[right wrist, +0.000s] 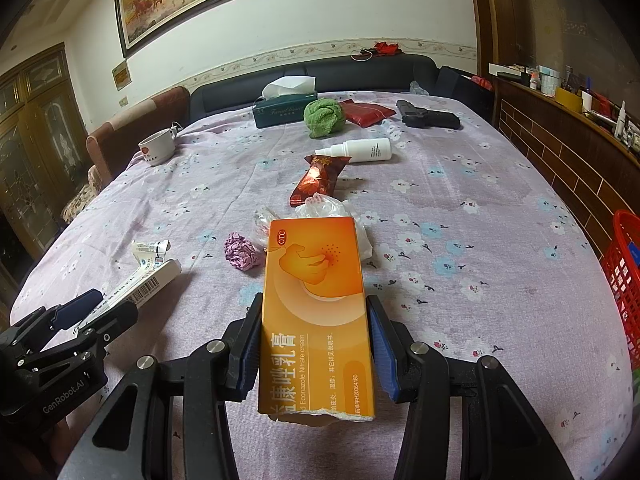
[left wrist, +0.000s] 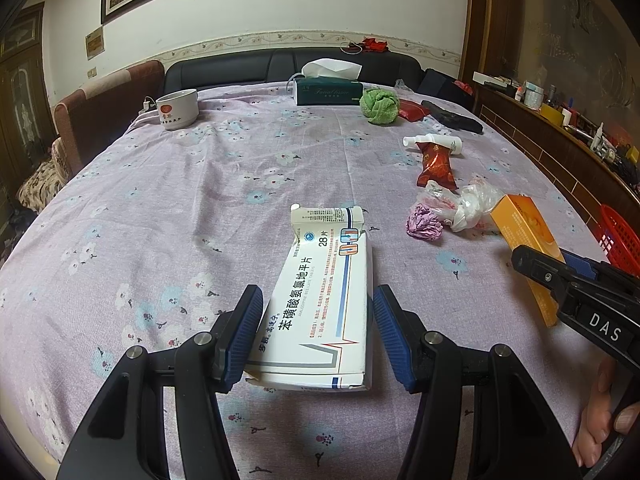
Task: Collect trash
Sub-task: 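Hold the white box in left tool while right holds the orange box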
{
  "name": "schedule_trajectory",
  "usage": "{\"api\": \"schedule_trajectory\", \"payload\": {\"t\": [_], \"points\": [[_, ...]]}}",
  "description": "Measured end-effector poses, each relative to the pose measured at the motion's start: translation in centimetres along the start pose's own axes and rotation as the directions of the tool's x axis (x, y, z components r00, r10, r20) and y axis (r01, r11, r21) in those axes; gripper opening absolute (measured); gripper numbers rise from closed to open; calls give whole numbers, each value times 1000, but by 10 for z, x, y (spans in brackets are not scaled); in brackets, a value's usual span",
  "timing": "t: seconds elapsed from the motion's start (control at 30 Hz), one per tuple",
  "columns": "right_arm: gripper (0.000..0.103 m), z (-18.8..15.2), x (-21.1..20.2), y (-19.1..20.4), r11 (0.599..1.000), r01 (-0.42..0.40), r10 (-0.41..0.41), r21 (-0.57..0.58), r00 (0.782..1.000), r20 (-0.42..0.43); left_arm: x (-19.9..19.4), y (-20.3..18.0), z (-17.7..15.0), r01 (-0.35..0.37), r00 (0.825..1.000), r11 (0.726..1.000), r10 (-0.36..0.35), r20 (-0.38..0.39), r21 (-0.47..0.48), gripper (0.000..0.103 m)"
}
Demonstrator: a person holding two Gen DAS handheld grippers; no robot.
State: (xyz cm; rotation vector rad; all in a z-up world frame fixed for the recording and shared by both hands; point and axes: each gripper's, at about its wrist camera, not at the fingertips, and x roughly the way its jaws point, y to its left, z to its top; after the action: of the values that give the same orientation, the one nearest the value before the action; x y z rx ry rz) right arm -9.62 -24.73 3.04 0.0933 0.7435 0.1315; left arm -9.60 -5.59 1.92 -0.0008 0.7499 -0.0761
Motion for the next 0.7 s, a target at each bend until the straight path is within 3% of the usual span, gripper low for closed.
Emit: {"api": "schedule_trajectory", "payload": {"t": [0.7], "points": [[51, 1, 1, -2, 1000, 13, -13, 10, 1000, -2, 0, 0, 0, -4, 1000, 1000, 4, 3, -3, 57]]}}
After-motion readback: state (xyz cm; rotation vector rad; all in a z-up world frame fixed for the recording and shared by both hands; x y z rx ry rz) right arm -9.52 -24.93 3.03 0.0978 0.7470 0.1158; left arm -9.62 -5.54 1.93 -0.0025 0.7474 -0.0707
